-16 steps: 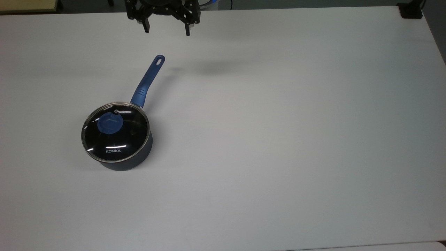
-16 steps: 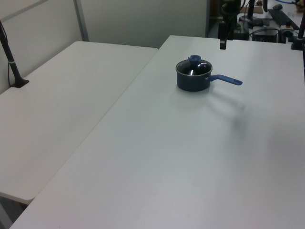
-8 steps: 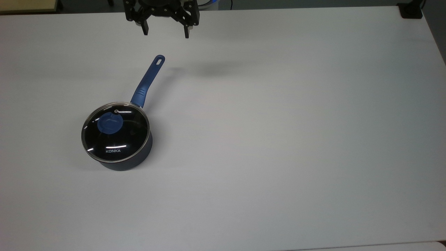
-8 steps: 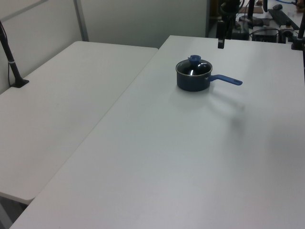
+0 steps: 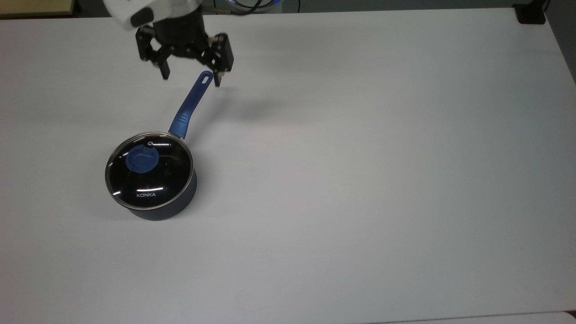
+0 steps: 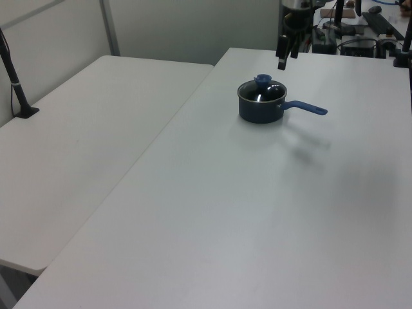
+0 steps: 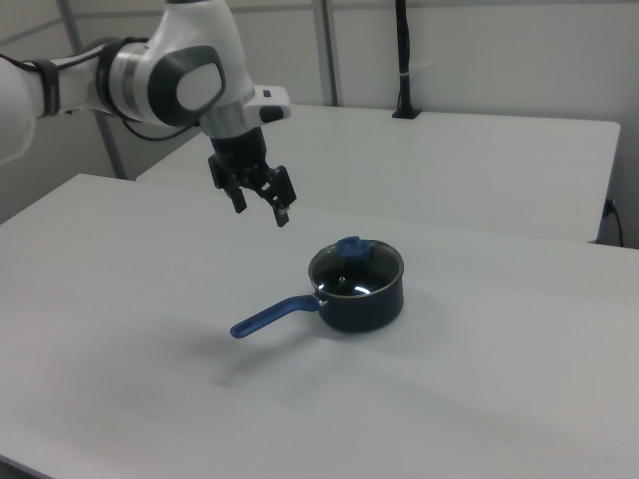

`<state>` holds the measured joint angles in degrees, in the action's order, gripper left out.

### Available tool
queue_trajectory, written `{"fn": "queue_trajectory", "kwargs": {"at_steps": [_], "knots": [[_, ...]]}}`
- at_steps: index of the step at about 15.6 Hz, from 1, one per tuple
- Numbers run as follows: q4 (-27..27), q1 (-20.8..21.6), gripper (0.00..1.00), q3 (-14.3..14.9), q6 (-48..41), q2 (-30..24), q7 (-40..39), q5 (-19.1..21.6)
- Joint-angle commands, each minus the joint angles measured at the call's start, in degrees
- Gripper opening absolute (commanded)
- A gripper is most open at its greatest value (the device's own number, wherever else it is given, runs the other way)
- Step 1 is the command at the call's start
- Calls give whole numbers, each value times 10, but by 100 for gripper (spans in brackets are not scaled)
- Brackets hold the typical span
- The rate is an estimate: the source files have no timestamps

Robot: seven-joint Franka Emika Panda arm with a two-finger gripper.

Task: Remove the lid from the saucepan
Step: 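Move the open gripper over the saucepan and lower onto the blue lid knob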

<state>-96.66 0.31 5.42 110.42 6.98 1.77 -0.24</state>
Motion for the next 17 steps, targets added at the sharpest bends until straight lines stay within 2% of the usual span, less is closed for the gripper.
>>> {"fn": "queue_trajectory", "kwargs": {"at_steps": [1, 9, 12, 17], "knots": [[12, -7, 100, 11, 44, 24, 16, 0], [18, -54, 100, 22, 177, 99, 27, -5], [65, -67, 100, 23, 189, 150, 28, -6], [66, -68, 100, 23, 226, 171, 32, -3]]}}
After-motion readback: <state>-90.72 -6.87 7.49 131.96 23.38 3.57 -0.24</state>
